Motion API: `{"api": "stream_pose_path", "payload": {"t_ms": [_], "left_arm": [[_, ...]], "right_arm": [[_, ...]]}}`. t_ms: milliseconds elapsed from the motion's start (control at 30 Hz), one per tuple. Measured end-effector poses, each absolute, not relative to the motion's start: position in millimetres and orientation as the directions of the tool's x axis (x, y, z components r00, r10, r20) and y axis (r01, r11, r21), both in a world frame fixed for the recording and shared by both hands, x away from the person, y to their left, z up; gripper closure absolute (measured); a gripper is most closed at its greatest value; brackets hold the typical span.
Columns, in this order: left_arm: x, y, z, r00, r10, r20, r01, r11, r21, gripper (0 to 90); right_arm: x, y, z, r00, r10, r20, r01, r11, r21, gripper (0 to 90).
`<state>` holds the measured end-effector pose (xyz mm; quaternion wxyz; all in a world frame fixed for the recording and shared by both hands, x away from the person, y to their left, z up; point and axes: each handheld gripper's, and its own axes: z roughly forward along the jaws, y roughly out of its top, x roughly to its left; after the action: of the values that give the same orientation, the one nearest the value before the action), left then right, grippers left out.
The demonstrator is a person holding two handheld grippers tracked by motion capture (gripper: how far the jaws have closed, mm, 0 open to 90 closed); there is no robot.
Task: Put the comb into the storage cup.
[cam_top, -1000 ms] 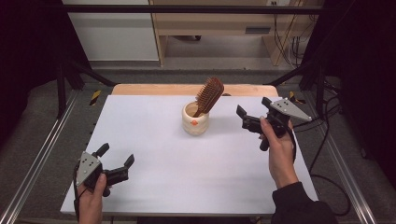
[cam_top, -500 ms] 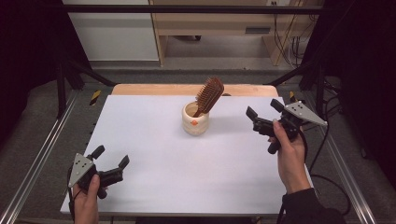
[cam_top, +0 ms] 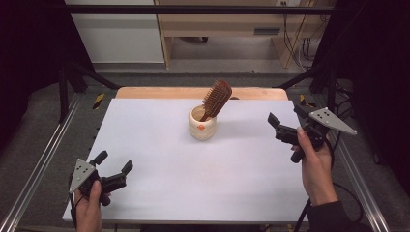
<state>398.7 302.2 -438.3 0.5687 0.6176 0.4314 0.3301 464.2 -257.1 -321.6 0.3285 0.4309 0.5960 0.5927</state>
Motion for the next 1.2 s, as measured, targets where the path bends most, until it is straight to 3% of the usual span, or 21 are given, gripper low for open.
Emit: {"api": "stream_pose_path", "payload": {"t_ms": [633,1200], "left_arm": [[398,301,-439,0.418,0.905,-0.080,0.163,0.013,0.987,1.3],[398,298,-439,0.430,0.901,-0.062,0.161,-0.008,0.987,1.3]], "right_arm": [[446,-276,-338,-0.421,0.904,0.076,0.133,-0.022,0.991,2.8],[428,-290,-361,-0.396,0.915,0.080,0.100,-0.044,0.994,2.9]]}}
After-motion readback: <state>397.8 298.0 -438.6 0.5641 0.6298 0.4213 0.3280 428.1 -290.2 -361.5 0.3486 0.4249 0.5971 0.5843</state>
